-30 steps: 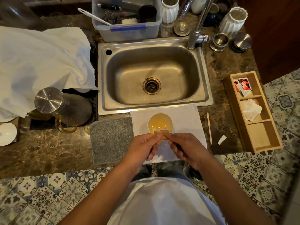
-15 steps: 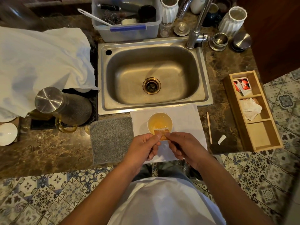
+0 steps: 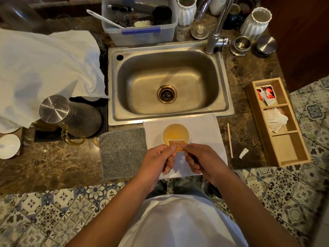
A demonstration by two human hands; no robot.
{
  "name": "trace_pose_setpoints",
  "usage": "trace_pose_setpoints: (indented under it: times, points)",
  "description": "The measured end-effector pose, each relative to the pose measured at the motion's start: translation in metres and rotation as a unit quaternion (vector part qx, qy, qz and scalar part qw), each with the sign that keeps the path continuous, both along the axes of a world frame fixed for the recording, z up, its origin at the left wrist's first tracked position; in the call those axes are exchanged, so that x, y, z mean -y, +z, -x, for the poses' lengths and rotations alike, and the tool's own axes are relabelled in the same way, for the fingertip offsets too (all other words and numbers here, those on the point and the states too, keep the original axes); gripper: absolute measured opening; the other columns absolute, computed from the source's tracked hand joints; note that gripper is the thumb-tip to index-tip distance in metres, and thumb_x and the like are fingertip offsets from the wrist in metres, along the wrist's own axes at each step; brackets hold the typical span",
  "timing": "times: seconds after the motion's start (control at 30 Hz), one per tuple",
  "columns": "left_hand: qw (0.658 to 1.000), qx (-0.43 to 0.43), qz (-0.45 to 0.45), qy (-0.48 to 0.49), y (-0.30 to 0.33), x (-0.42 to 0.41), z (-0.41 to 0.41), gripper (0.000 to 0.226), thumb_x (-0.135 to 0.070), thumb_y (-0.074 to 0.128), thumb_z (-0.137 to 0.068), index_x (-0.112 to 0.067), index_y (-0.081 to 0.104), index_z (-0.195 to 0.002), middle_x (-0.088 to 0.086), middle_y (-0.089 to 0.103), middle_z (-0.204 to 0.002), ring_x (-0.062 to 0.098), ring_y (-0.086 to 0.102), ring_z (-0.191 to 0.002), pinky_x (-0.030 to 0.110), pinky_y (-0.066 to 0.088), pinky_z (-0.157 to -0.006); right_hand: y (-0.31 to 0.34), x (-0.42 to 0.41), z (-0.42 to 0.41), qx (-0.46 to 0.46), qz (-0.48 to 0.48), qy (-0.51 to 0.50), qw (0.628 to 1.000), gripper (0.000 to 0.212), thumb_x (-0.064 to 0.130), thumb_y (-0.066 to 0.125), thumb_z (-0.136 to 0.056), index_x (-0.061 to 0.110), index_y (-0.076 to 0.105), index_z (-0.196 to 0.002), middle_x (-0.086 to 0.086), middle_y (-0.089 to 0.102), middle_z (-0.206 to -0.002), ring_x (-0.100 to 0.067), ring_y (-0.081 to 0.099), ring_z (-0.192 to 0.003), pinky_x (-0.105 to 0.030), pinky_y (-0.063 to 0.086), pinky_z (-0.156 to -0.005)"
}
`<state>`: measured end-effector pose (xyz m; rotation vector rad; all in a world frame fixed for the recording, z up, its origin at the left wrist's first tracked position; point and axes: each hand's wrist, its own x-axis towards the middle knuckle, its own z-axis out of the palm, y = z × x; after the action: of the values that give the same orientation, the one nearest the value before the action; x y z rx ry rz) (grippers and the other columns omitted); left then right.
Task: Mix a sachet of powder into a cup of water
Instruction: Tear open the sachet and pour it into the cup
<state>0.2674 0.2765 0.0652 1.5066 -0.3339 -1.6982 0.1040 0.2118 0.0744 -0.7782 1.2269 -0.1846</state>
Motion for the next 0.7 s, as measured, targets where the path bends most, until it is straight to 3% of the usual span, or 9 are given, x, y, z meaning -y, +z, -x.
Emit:
trace_pose_setpoints:
  times: [0.23, 0.5, 0.7]
  points:
    - [1.000, -0.023, -0.013, 0.009, 0.0001, -0.0007, 0.0000, 0.027, -0.030, 0.069, -0.094, -0.009, 0.067, -0.077, 0.004, 0.052, -0.050, 0.012, 0.035, -0.039, 0.022, 0.030, -0.040, 0.0001, -0.0004, -0.0020, 0.013, 0.000, -0.026, 1.000, 0.038, 0.021, 0.052, -0.104, 0.009, 0.057, -0.069, -0.004, 0.047, -0.050, -0.016, 0.030, -0.046, -0.024, 0.026, -0.043]
    - [1.000, 0.001, 0.009, -0.005, -0.0005, -0.0013, 0.0000, 0.027, -0.015, 0.064, -0.096, -0.011, 0.066, -0.069, 0.006, 0.050, -0.049, 0.015, 0.034, -0.039, 0.023, 0.030, -0.041, 0.0015, -0.0017, -0.0009, 0.024, 0.007, -0.005, 1.000, 0.040, 0.021, 0.049, -0.105, 0.010, 0.057, -0.067, -0.006, 0.045, -0.052, -0.016, 0.029, -0.045, -0.025, 0.025, -0.044]
    - [0.999, -0.027, 0.020, 0.002, 0.0020, -0.0008, 0.0019, 0.034, -0.036, 0.065, -0.095, -0.013, 0.065, -0.070, 0.004, 0.050, -0.049, 0.013, 0.034, -0.040, 0.024, 0.031, -0.044, -0.0005, -0.0015, 0.0007, 0.017, 0.011, -0.015, 1.000, 0.041, 0.028, 0.053, -0.104, 0.012, 0.057, -0.066, -0.006, 0.044, -0.054, -0.017, 0.028, -0.048, -0.029, 0.023, -0.047]
